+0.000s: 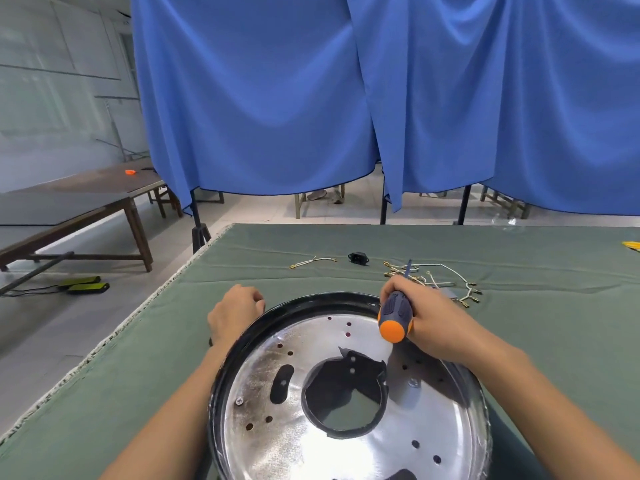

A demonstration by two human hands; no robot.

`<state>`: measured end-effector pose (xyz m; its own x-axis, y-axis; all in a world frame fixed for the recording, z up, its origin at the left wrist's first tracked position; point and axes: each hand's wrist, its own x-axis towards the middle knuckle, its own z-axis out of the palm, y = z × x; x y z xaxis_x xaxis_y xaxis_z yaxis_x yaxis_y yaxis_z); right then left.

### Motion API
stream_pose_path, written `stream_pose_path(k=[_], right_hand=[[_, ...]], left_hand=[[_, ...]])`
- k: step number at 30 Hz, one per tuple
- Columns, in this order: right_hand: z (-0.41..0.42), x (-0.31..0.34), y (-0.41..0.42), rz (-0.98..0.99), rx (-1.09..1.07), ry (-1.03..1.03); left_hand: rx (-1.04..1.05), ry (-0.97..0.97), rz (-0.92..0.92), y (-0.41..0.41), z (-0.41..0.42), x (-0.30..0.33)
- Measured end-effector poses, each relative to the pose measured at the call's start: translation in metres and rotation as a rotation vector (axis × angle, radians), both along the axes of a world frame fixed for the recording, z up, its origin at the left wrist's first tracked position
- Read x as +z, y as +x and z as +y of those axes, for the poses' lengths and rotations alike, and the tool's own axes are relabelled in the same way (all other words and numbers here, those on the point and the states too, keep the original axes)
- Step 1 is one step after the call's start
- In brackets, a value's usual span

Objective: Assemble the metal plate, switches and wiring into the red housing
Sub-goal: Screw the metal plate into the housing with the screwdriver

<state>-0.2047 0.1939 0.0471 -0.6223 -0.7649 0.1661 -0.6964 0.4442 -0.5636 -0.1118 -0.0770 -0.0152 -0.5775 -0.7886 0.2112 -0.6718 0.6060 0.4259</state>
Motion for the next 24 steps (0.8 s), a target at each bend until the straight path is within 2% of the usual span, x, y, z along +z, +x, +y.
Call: stream_pose_path(k=[3, 5, 6, 9, 10, 12, 15, 18, 21, 24], right_hand=[[0.001, -0.001, 0.0, -0.011, -0.013, -0.031], [0.003, -0.002, 0.0, -0.021, -0.03, -0.059], [0.003, -0.002, 0.0, -0.031, -0.045, -0.087], [0.005, 0.003, -0.002, -0.092, -0.079, -0.222], [0.005, 0.008, -0.001, -0.133, -0.069, -0.28], [0.006, 0.017, 0.003, -0.235, 0.008, -0.391], [0.008, 0.027, 0.017, -0.316, 0.144, -0.483], [0.005, 0.033, 0.026, -0.37, 0.2, -0.48], [-0.001, 0.036, 0.033, -0.393, 0.125, -0.55], [-0.003, 0.034, 0.041, -0.456, 0.088, -0.61]], left_hand=[[0.008, -0.006, 0.044, 0.005, 0.002, -0.002], [-0.003, 0.035, 0.159, 0.011, 0.004, -0.003], [-0.016, 0.114, 0.297, 0.014, 0.006, -0.002], [-0.003, 0.552, 0.864, 0.03, 0.017, 0.019], [-0.005, 0.649, 0.992, 0.037, 0.021, 0.029], [-0.04, 0.727, 1.122, 0.051, 0.028, 0.05], [-0.146, 0.818, 1.24, 0.069, 0.043, 0.081], [-0.237, 0.971, 1.304, 0.08, 0.06, 0.101], [-0.335, 1.166, 1.296, 0.081, 0.077, 0.116], [-0.42, 1.323, 1.204, 0.076, 0.098, 0.119]])
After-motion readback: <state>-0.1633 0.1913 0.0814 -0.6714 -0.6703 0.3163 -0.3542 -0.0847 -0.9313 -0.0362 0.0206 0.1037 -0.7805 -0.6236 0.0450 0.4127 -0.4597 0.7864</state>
